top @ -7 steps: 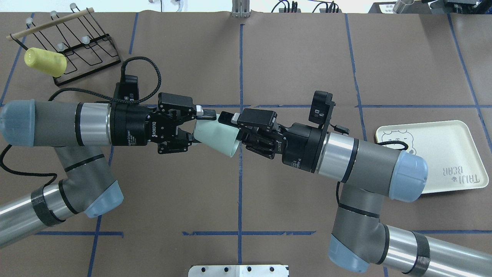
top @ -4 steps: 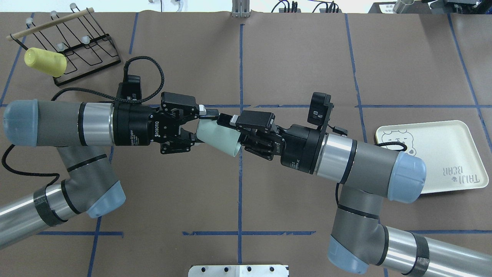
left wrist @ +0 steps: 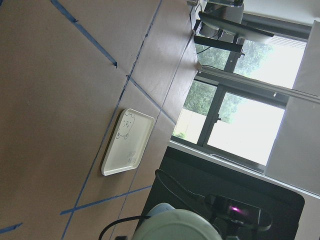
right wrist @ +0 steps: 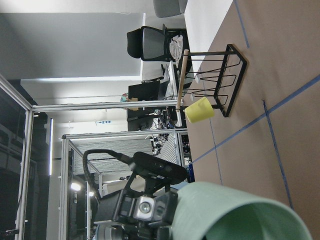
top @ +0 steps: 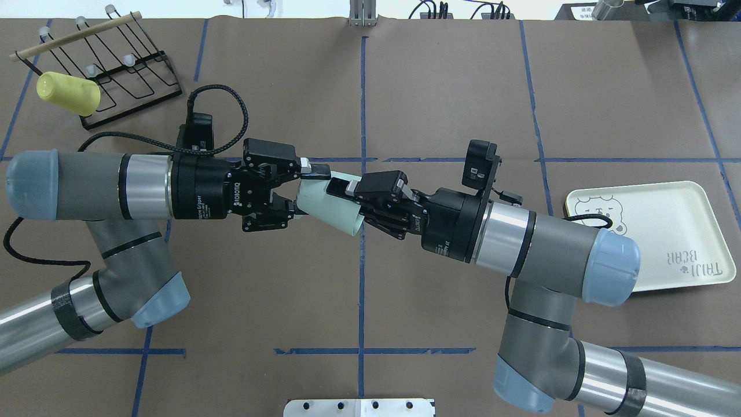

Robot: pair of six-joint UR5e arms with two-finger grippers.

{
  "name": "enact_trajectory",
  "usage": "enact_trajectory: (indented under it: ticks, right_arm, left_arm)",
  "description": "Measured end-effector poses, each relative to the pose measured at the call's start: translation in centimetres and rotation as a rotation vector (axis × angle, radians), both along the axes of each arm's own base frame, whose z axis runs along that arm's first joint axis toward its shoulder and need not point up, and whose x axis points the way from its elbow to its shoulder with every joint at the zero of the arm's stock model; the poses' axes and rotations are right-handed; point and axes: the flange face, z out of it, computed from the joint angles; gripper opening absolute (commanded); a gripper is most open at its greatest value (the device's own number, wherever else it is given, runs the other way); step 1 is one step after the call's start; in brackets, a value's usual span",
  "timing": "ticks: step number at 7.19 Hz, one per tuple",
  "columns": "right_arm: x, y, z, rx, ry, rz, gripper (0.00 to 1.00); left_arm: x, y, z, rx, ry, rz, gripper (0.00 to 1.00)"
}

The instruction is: Left arm grabs green cup and hands to right arm on tray

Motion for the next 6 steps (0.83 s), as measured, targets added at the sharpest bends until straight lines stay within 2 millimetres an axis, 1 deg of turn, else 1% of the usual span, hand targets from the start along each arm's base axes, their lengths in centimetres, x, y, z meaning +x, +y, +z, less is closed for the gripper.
enact_trajectory:
  ticks: [1,4,6]
  right_arm:
    - [0.0,0.0,0.0,0.002,0.001,0.002,0.00]
    - [0.3,0.0,-0.2,0.010,-0.006,0.005,0.00]
    - [0.4,0.1,-0.3,0.012,-0.010,0.004,0.00]
  left_arm:
    - [0.1,0.0,-0.1,0.002,0.001,-0.001,1.00]
    - [0.5,-0.5,-0.7,-0.002,-0.014,-0.015,1.00]
    - [1.0,-2.0,-1.1,-0.063,-0.047,-0.080,1.00]
